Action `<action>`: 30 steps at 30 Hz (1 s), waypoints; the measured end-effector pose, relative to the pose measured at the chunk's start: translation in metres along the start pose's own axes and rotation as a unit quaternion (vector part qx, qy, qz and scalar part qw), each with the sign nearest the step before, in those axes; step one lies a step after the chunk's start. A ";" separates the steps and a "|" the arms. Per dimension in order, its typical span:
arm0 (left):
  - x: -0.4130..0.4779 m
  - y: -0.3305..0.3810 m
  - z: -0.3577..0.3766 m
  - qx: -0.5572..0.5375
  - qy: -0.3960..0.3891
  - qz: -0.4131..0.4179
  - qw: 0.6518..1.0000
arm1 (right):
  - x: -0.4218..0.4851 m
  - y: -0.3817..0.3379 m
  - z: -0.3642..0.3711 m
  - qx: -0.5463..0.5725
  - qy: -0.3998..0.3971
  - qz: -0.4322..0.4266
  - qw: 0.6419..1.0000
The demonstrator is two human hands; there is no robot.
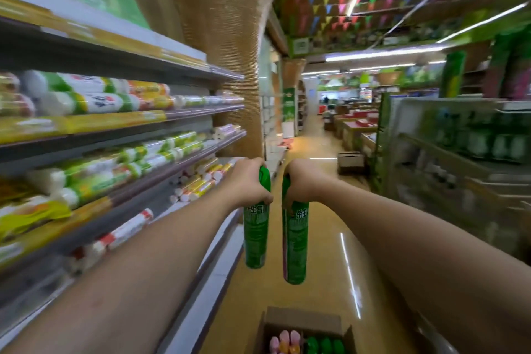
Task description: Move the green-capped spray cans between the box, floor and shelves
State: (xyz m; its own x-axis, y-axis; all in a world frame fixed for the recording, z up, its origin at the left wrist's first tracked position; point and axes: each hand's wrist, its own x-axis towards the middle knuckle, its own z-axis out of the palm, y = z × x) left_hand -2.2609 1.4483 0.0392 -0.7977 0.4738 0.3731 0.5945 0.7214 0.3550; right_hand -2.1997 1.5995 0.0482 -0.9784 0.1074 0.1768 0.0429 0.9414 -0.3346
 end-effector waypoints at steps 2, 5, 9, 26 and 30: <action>0.019 0.004 0.016 -0.012 -0.013 0.016 1.000 | 0.009 0.018 0.001 -0.001 0.006 0.029 1.000; 0.044 0.013 0.043 -0.031 -0.036 0.029 0.998 | 0.023 0.046 0.003 0.000 0.014 0.052 0.999; 0.083 0.025 0.081 -0.045 -0.067 0.037 0.996 | 0.046 0.086 0.003 0.002 0.006 0.083 0.997; 0.232 0.044 0.204 -0.072 -0.097 -0.016 0.992 | 0.184 0.245 0.021 -0.021 -0.070 0.086 0.994; 0.264 0.018 0.251 -0.083 -0.131 -0.026 0.988 | 0.222 0.274 0.057 -0.017 -0.114 0.110 0.987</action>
State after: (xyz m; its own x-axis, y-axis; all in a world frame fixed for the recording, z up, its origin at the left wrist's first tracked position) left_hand -2.4866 1.7133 -0.0709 -0.8135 0.5681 0.1246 0.5430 0.6653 0.5124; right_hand -2.4172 1.8629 -0.0568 -0.9648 0.2387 -0.1107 0.2617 0.9144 -0.3089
